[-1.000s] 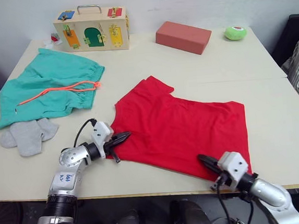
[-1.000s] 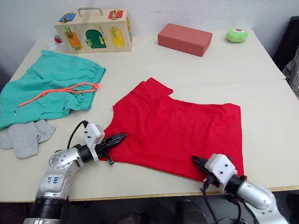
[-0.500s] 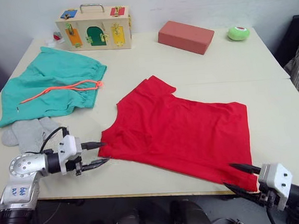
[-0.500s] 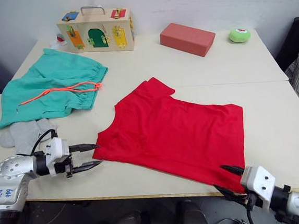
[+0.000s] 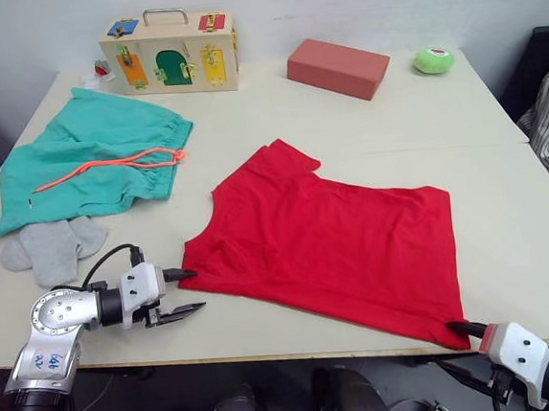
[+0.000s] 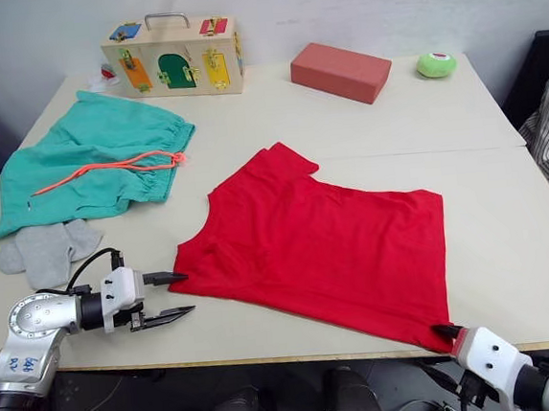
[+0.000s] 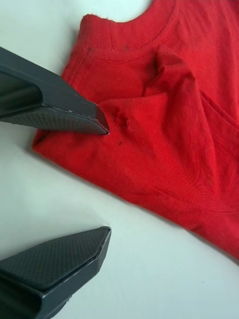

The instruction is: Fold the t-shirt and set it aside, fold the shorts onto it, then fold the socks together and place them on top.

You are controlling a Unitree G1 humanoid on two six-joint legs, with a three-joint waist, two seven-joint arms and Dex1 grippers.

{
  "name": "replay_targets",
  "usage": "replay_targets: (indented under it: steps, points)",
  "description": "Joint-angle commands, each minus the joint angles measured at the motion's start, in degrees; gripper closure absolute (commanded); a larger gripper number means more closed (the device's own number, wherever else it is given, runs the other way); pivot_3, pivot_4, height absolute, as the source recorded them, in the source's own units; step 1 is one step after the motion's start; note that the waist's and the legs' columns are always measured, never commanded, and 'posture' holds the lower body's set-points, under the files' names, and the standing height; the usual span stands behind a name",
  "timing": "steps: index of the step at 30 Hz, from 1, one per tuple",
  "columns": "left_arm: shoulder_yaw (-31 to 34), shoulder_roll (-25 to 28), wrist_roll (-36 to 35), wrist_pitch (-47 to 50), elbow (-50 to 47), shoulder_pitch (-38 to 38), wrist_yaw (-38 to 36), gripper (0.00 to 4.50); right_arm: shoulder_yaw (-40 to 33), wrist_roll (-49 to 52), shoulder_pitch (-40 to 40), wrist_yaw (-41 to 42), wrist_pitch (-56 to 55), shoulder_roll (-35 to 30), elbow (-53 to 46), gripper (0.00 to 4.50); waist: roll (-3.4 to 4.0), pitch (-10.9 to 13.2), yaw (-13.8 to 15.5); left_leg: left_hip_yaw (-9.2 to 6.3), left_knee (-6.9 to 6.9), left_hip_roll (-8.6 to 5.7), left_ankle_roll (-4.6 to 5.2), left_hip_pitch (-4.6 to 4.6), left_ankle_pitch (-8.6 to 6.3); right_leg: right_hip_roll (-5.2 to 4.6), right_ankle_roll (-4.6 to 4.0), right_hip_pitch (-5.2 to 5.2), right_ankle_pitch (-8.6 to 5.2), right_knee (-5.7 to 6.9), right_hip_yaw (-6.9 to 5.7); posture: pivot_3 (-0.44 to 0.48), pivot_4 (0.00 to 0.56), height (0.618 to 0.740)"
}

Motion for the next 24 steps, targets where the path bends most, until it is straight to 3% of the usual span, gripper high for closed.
replay_targets:
  steps: [1, 5, 9, 10, 13, 21, 24]
  points:
    - [-1.31, 0.68, 1.84, 1.63, 1.33, -1.34, 0.50, 1.38, -0.54, -0.77, -0.86, 0.16, 1.02, -0.53, 1.79, 2.10, -0.04, -0.03, -0.01, 0.00, 0.00, 0.00, 0.02, 0.00, -0.01, 0.00, 0.00, 0.00, 0.00, -0.01, 0.00, 0.000, 0.150, 0.740]
    - [-3.07, 1.19, 3.27, 3.97, 3.16, -3.78, 0.27, 1.38, 0.52, -1.24, -3.47, 1.40, 1.81, -1.41, 4.50, 3.30, -0.13, -0.07, -0.28, 0.00, 0.00, 0.01, 0.01, 0.20, -0.08, 0.00, -0.02, 0.27, 0.15, -0.17, -0.01, 0.000, 0.150, 0.740]
    - [-4.75, 1.05, 4.80, 5.32, 4.99, -5.67, 0.79, 1.38, 1.37, -2.15, -5.53, 1.90, 2.61, -2.02, 5.82, 4.47, -0.16, -0.12, -0.31, 0.02, -0.17, 0.22, 0.05, 0.71, -0.12, 0.25, -0.25, 0.99, 0.40, -1.09, 0.03, 0.000, 0.150, 0.740]
    - [-5.16, 1.00, 5.08, 5.55, 5.30, -5.99, 0.88, 1.38, 1.56, -2.29, -6.01, 2.03, 2.57, -2.09, 6.08, 4.47, -0.18, -0.15, -0.27, 0.01, -0.19, 0.23, 0.05, 0.71, -0.12, 0.25, -0.33, 1.02, 0.38, -1.18, 0.05, 0.000, 0.150, 0.740]
    - [-6.72, 1.04, 6.12, 6.20, 6.38, -6.81, 0.89, 1.96, 1.88, -2.22, -6.87, 1.93, 3.22, -2.32, 6.12, 4.50, -0.27, -0.38, -0.29, 0.02, -0.28, 0.23, 0.04, 0.78, -0.11, 0.24, -0.39, 1.05, 0.37, -1.22, 0.08, 0.000, 0.150, 0.740]
    - [-8.43, 1.88, 6.44, 7.56, 7.43, -7.13, -0.01, 4.40, 1.43, -1.83, -8.36, 2.19, 4.62, -2.72, 5.58, 4.50, 0.23, -1.16, -0.27, 0.10, -0.44, 0.22, 0.02, 0.81, -0.09, 0.23, -0.40, 0.94, 0.39, -1.22, 0.14, 0.000, 0.150, 0.740]
    - [-7.78, 2.88, 5.21, 8.87, 5.61, -5.67, -0.90, 4.47, 1.27, -0.72, -9.08, 3.18, 4.62, -2.91, 5.46, 4.50, 0.28, -1.20, -0.37, 0.20, -0.56, 0.22, 0.03, 0.81, -0.06, 0.24, -0.35, 0.83, 0.42, -1.20, 0.20, 0.000, 0.150, 0.740]
